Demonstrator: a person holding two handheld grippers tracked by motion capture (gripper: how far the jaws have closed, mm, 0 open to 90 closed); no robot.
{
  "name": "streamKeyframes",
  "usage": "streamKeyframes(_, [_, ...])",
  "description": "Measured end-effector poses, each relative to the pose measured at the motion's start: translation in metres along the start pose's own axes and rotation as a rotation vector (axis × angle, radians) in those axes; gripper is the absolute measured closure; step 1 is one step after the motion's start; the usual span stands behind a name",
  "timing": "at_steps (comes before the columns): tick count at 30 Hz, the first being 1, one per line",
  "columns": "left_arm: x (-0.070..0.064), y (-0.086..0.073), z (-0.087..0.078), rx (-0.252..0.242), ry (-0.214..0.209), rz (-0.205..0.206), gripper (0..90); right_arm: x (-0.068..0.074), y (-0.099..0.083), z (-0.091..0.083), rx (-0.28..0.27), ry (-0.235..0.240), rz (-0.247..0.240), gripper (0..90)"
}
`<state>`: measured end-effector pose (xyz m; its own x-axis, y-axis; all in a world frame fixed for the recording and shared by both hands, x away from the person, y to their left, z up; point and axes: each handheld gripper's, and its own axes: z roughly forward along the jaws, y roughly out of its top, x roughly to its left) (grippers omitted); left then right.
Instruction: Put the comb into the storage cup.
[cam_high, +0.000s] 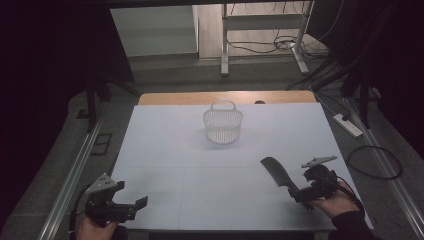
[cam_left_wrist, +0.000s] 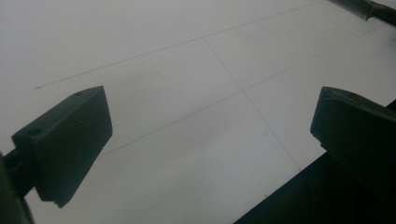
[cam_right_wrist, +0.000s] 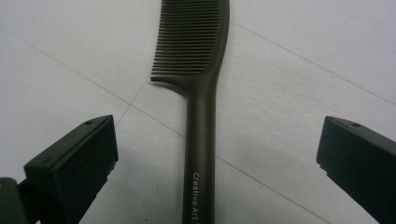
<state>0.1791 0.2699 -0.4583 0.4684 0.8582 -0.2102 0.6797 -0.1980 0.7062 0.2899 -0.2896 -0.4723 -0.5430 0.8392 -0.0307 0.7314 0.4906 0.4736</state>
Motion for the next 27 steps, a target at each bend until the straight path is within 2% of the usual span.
streamKeyframes(16, [0.000,0.000,0.000,0.002,0.002,0.003,0.0,0.001,-0.003,0.022,0.057,0.003,-0.034,0.0])
streamKeyframes(20, [0.000,0.000,0.000,0.002,0.000,0.002,0.0,0.003,-0.003,0.030,0.088,0.000,-0.046,0.0])
streamKeyframes(23, [0.000,0.000,0.000,0.002,-0.001,0.000,0.0,0.006,-0.003,0.037,0.137,-0.006,-0.070,0.0])
streamKeyframes(27, [0.000,0.000,0.000,0.002,-0.002,-0.001,0.0,0.005,-0.003,0.039,0.143,0.005,-0.062,0.0])
